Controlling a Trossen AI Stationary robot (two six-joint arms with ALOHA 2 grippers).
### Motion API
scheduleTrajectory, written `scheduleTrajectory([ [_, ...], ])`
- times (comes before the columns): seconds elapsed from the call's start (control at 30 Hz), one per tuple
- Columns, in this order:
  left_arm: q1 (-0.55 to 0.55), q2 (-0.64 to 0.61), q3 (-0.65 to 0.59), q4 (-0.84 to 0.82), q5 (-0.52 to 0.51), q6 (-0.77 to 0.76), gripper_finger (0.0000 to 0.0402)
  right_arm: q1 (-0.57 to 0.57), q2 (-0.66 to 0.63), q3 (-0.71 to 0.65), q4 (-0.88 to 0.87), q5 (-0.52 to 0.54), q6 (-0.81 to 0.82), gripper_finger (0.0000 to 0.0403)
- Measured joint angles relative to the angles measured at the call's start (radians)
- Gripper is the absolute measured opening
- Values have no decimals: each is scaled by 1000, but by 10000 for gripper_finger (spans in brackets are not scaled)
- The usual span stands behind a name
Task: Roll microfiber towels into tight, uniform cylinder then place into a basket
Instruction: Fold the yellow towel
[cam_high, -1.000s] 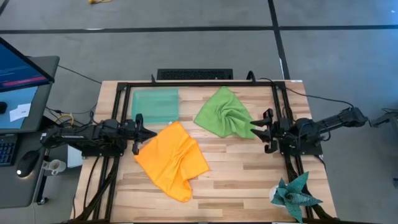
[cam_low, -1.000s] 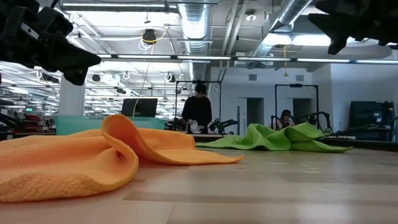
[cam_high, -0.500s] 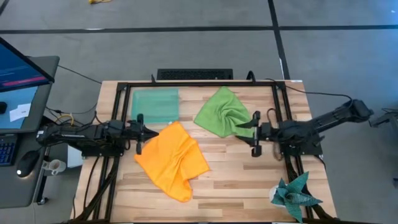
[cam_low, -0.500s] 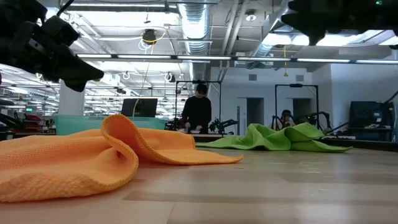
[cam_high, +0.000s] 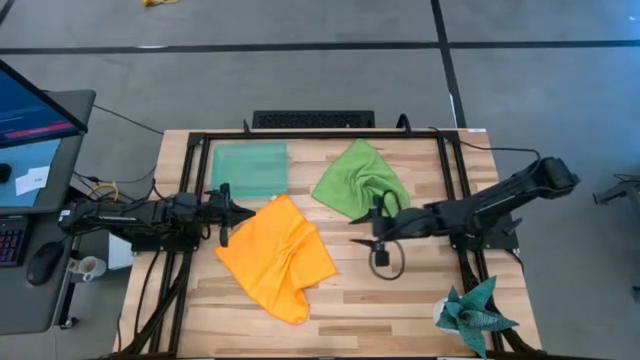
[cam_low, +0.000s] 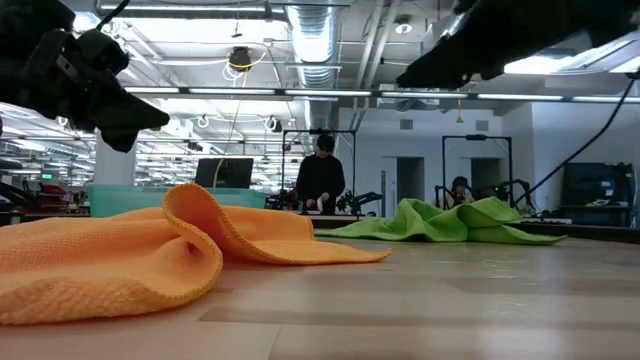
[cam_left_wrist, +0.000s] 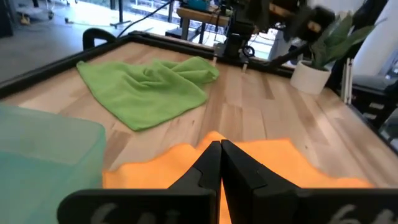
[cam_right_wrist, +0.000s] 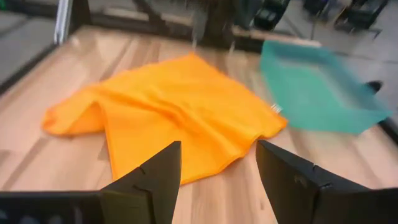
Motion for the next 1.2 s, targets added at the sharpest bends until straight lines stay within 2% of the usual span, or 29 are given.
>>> scheduleTrajectory([
  [0.27, 0, 0, 0, -2, 44, -38, 1, 42, 228, 149, -52, -54, -67, 230],
  [0.5, 0, 0, 0, -1, 43, -10, 1, 67, 392, 308, -197, -97, -68, 230],
  [0.8, 0, 2, 1, -2, 35, -30, 1, 69, 584, 449, -364, -99, -68, 230],
  [0.97, 0, 13, 2, -14, 35, -35, 1, 69, 655, 523, -456, -158, -68, 230],
  [1.2, 0, 25, 2, -10, 34, -41, 1, 62, 656, 544, -529, -185, -55, 230],
])
